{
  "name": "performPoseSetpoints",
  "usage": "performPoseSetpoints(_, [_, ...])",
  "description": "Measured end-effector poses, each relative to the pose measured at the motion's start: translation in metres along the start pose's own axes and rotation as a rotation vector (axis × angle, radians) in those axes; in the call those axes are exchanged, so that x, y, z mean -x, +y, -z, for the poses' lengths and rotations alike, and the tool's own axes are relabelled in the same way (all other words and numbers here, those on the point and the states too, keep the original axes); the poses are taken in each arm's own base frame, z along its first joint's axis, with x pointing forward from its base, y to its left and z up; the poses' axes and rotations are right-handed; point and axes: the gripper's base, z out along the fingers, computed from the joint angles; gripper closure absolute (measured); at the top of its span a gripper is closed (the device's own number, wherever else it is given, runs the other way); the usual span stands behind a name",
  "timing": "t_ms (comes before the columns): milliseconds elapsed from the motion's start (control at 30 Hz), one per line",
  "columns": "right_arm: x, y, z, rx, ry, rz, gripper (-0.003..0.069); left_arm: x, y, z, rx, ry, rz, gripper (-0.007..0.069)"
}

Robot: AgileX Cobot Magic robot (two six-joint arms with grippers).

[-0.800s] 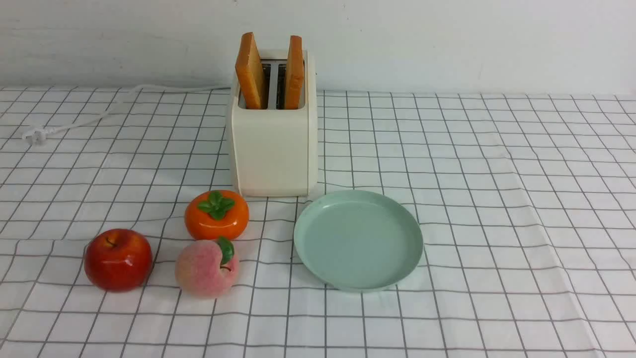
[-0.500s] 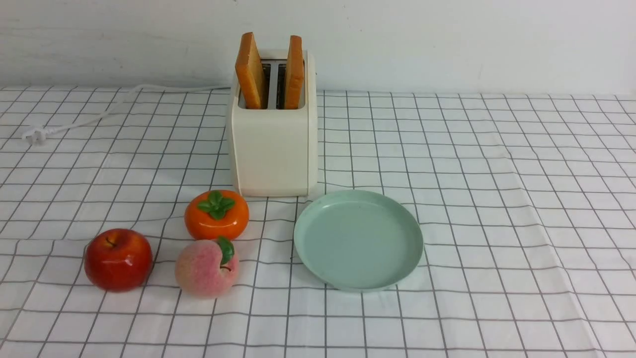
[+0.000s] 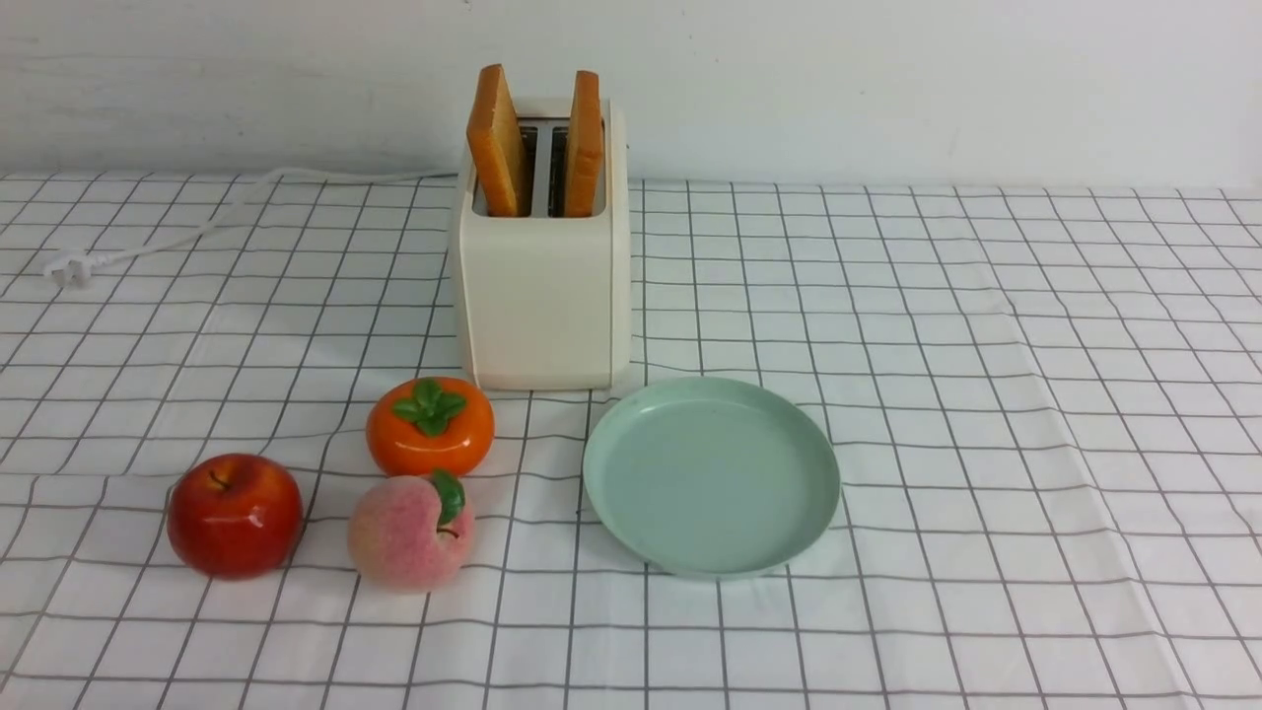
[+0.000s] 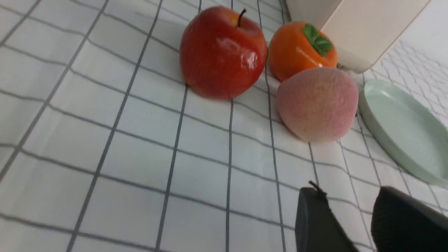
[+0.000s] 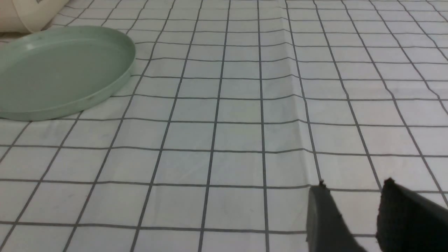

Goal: Take toasted bread from bread machine on white checkered table place on plate.
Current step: 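Reach for a toast slice standing in the toaster with the left gripper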

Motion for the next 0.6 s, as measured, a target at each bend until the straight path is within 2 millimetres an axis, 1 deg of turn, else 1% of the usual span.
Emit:
performPoseSetpoints(367, [0.000, 0.000, 0.000, 0.000, 0.000, 0.000, 0.0419, 0.026, -0.011, 0.004, -0.132, -0.288, 0.068, 0.0387])
performPoseSetpoints(400, [0.000, 0.000, 0.000, 0.000, 0.000, 0.000, 0.0419, 0.026, -0.011, 0.005, -0.134, -0.292, 0.069, 0.0387])
performPoseSetpoints(500, [0.000, 0.000, 0.000, 0.000, 0.000, 0.000, 0.0419, 0.030, -0.012, 0.006, -0.164, -0.329, 0.148, 0.0387])
performPoseSetpoints(600, [0.002, -0.001, 0.000, -0.011, -0.023, 0.041, 0.0419, 0.031, -0.012, 0.006, -0.186, -0.324, 0.283, 0.0387])
